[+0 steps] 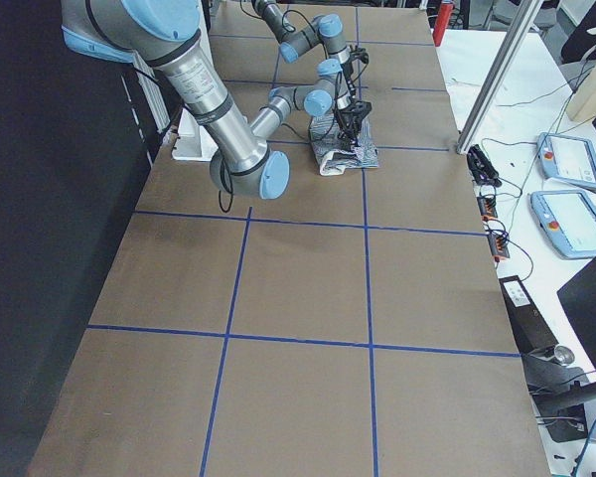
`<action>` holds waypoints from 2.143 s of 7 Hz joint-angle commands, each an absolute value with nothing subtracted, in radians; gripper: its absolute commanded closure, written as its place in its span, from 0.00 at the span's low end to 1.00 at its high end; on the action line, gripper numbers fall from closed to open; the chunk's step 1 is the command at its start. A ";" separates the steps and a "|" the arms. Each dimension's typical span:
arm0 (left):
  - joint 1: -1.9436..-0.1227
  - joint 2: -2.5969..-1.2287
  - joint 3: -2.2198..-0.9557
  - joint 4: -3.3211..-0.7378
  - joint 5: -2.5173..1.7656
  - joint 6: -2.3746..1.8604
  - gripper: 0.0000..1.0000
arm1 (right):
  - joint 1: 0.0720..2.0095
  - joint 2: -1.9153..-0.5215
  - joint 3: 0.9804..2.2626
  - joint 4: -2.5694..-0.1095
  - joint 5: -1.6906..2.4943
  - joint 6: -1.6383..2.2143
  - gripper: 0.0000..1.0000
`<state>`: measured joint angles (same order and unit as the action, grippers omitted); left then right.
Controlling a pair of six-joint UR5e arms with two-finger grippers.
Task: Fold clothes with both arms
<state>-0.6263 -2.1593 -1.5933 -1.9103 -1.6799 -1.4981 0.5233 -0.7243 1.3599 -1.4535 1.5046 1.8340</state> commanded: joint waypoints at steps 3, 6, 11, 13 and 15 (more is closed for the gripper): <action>-0.626 -2.168 -1.569 -1.921 -1.683 -1.458 0.32 | 0.525 -0.724 1.325 -1.401 1.503 1.749 0.48; -0.690 -2.113 -1.643 -1.952 -1.797 -1.217 0.00 | 0.555 -0.672 1.376 -1.466 1.584 1.622 0.00; -0.715 -2.088 -1.647 -1.983 -1.805 -1.163 0.00 | 0.445 -0.707 1.473 -1.611 1.491 1.334 0.00; -0.713 -2.088 -1.649 -1.986 -1.805 -1.166 0.00 | 0.440 -0.704 1.411 -1.592 1.451 1.263 0.00; -0.715 -2.088 -1.649 -1.987 -1.805 -1.164 0.00 | 0.439 -0.703 1.332 -1.510 1.450 1.244 0.00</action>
<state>-0.7144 -2.0878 -1.6489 -1.9863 -1.8055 -1.1648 0.4392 -0.7034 1.3776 -1.5493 1.4550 1.2646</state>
